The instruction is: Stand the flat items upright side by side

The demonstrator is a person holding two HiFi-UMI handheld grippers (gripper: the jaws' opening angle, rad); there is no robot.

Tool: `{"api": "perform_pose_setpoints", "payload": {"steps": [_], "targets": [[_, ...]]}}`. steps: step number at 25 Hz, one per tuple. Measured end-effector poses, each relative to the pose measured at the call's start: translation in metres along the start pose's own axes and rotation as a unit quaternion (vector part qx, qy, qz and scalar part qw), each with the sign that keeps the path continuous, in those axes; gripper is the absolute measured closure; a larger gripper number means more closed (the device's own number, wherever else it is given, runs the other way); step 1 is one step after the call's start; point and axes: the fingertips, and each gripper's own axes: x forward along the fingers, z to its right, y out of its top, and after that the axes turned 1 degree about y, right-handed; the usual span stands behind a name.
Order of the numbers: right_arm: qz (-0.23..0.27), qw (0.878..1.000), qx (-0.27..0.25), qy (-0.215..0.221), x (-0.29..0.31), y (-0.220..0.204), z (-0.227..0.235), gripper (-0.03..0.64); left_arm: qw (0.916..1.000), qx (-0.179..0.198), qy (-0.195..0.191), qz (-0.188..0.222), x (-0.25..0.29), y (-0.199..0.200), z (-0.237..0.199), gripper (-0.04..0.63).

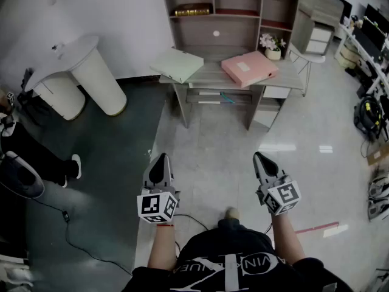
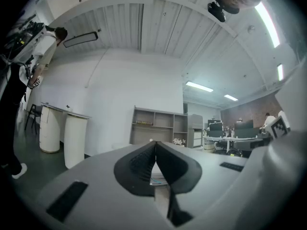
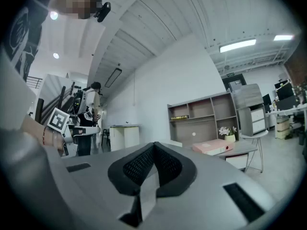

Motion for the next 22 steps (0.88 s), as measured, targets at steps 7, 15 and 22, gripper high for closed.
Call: {"api": "perform_pose_setpoints", "payload": {"steps": [7,15,22], "targets": [[0.004,1.000,0.016,0.023,0.024,-0.004,0.005,0.609,0.9999,-0.002,0.013,-0.005,0.014,-0.005,-0.008,0.591],[-0.017,0.998,-0.003,0.057,0.050,-0.008,0.021,0.609,0.9991,-0.006,0.041,-0.006,0.034,-0.008,-0.016,0.591],[-0.022,0.997,0.000,0.069,0.068,-0.005,0.054,0.569,0.9984,-0.024,0.050,-0.005,0.061,-0.011,-0.012,0.587]]}}
